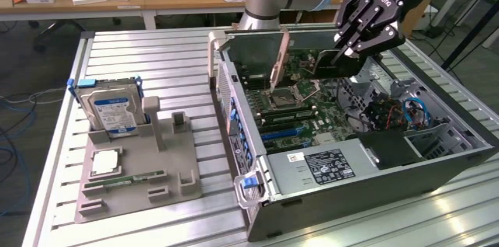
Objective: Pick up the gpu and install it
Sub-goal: 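Insert the gpu into the slot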
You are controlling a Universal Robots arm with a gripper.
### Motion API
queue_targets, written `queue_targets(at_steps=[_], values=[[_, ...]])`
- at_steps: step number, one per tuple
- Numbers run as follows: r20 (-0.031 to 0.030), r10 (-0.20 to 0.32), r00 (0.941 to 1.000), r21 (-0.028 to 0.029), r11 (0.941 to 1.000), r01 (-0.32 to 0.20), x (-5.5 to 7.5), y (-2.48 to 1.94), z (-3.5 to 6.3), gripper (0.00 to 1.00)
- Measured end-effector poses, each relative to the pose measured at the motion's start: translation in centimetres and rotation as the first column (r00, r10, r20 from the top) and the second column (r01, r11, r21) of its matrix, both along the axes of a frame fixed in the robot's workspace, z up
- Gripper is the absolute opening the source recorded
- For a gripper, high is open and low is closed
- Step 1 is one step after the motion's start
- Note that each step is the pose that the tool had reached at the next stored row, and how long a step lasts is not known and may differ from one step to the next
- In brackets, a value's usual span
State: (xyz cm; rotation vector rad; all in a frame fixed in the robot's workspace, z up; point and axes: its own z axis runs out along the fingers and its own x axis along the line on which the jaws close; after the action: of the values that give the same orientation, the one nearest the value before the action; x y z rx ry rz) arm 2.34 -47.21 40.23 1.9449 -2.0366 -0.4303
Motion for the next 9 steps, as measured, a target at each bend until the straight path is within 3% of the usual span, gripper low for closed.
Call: queue_targets(at_steps=[6,9], values=[[0.0000,-0.003,1.0000,-0.0005,1.0000,0.003,-0.5,-0.14,-1.07,0.26],[0.0000,-0.002,1.0000,-0.0001,1.0000,0.002,-0.5,-1.36,-1.63,0.26]])
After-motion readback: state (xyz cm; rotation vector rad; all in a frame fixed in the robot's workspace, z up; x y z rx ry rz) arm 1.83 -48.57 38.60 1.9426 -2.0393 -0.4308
